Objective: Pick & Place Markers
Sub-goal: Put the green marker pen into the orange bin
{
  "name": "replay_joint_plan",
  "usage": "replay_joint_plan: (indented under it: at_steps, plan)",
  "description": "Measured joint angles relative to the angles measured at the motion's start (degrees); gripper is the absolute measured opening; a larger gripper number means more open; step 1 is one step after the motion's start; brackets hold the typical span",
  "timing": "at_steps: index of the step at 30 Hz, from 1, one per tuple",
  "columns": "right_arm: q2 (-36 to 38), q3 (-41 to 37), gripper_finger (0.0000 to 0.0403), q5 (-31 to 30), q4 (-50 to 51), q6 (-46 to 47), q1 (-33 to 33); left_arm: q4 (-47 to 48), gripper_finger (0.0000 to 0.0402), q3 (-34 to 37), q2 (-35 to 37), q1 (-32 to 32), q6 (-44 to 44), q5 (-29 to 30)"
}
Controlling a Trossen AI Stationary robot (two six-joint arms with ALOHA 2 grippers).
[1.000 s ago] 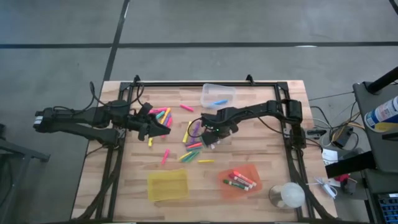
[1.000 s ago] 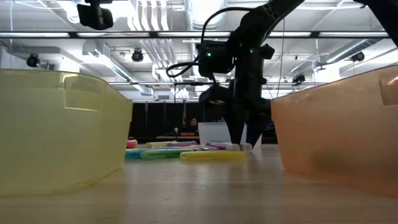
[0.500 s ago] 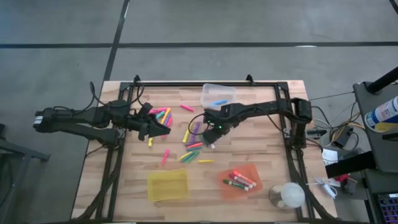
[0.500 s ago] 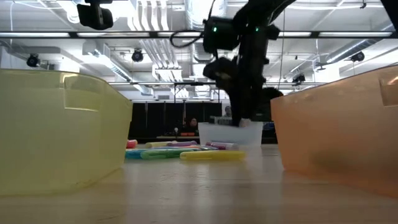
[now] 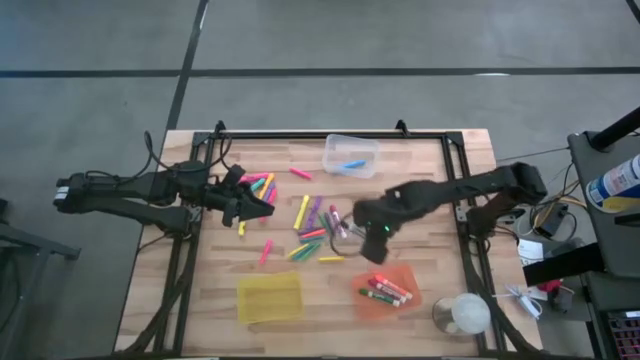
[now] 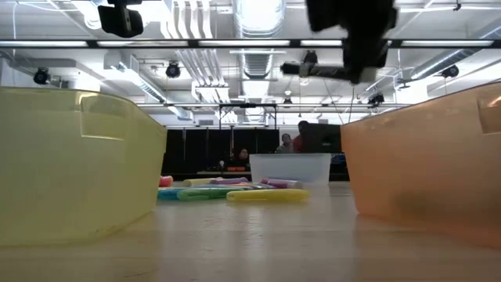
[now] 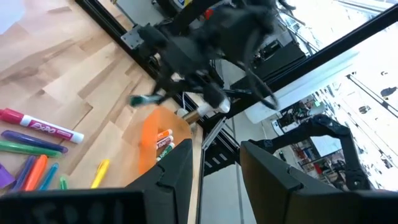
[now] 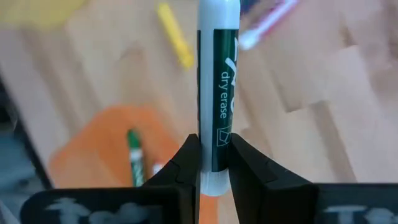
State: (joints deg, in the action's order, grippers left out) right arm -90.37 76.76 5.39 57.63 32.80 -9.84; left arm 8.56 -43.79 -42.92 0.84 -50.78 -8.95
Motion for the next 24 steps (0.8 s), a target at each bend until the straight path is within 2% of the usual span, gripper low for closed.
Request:
replay_joint_plan:
  at_steps: [13, 24]
  plan:
    - [-1.7, -1.2, 0.005, 0.1, 5.5, 1.3, -17.6, 0.0, 0.0128, 0.0, 0.0, 0.0, 0.0, 1.4]
    - [-4.4, -4.2, 0.0051, 0.7, 1.9, 3.2, -20.1, 0.2, 0.0128, 0.0, -0.1, 0.0, 0.0, 1.4]
